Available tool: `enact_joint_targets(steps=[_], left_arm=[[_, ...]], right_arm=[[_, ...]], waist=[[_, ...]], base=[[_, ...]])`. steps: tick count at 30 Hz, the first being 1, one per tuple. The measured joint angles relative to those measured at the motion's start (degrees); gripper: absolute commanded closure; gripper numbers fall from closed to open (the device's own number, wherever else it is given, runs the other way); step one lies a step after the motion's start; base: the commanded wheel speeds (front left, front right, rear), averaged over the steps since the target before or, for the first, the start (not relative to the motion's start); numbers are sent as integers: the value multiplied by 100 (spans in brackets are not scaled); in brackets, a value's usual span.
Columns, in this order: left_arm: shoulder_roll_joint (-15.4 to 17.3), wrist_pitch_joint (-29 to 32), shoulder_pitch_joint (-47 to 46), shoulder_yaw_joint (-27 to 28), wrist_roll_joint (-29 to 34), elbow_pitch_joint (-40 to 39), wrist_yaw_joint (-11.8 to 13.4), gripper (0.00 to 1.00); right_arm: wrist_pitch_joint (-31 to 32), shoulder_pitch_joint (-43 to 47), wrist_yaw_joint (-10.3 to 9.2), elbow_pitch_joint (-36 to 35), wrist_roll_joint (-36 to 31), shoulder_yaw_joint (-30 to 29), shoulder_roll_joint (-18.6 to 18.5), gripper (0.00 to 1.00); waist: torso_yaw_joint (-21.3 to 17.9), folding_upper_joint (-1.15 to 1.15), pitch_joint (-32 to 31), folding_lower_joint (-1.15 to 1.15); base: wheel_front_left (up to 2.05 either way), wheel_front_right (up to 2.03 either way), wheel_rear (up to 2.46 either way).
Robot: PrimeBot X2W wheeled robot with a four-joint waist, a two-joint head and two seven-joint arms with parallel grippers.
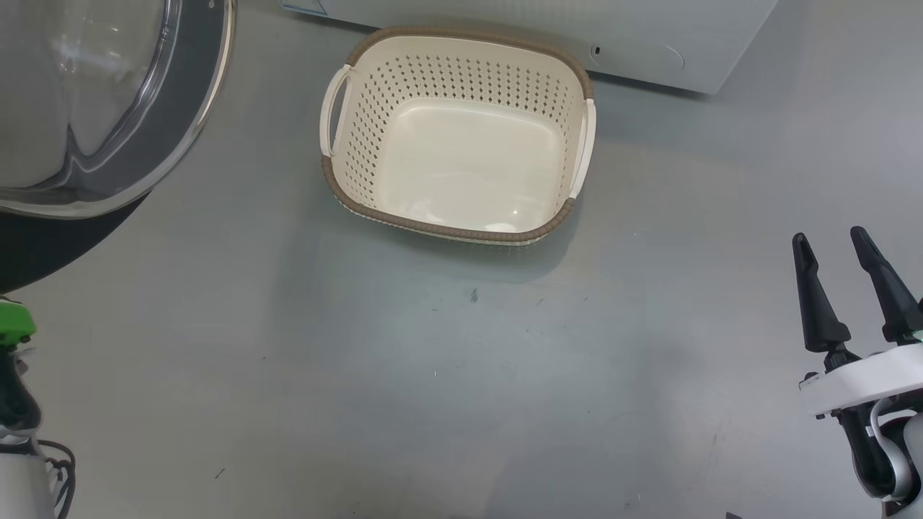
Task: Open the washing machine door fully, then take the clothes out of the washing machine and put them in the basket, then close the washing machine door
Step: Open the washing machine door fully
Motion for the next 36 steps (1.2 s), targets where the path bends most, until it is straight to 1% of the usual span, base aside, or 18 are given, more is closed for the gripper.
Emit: enact_joint_targets(steps=[4, 8, 21, 28, 34, 36], left_arm=[[-2, -13, -2, -36, 3, 110, -1, 100], [5, -31, -1, -186, 53, 171, -22, 100], [11, -62, 83, -754, 486, 151, -256, 100], [-60, -62, 474, -1078, 642, 27, -404, 100], [-229, -55, 783, -1350, 694, -140, -513, 100], [-277, -54, 901, -1426, 697, -193, -514, 100]], right_arm=[[-32, -44, 2, 89, 9, 34, 40, 0], [-71, -82, 3, 200, 53, 79, 130, 0], [-203, -85, 4, 619, 105, 237, 555, 0], [-252, -86, 2, 826, 169, 208, 746, 0], [-265, -85, -7, 918, 177, 156, 848, 0], [-279, -82, -10, 928, 177, 148, 868, 0]], waist=[[-5, 0, -134, 0], [-15, 0, -288, 0], [-111, 0, -976, 0], [-279, 0, -1445, 0], [-501, 0, -1814, 0], [-595, 0, -1915, 0]], base=[[0, 0, 0], [0, 0, 0], [0, 0, 0], [0, 0, 0], [0, 0, 0], [0, 0, 0]])
